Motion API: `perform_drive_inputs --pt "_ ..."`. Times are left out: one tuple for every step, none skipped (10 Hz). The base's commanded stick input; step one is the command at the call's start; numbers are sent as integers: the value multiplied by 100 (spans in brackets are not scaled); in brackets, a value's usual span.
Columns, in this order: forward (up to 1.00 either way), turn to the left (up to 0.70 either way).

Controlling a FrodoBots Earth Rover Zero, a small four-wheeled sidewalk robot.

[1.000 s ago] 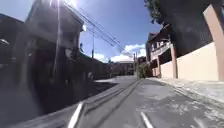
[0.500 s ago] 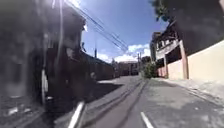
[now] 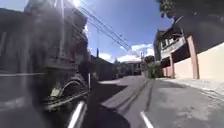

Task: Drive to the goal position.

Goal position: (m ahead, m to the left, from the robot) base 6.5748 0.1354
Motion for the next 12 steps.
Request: perform_drive_inputs --pt "0 6" --pt "0 22" --pt "0 37" --pt "0 0" --pt "0 0" --pt "0 0" --pt "0 0" --pt "0 0" --pt "20 0" --pt "97 0" --pt "100 0" --pt "100 0"
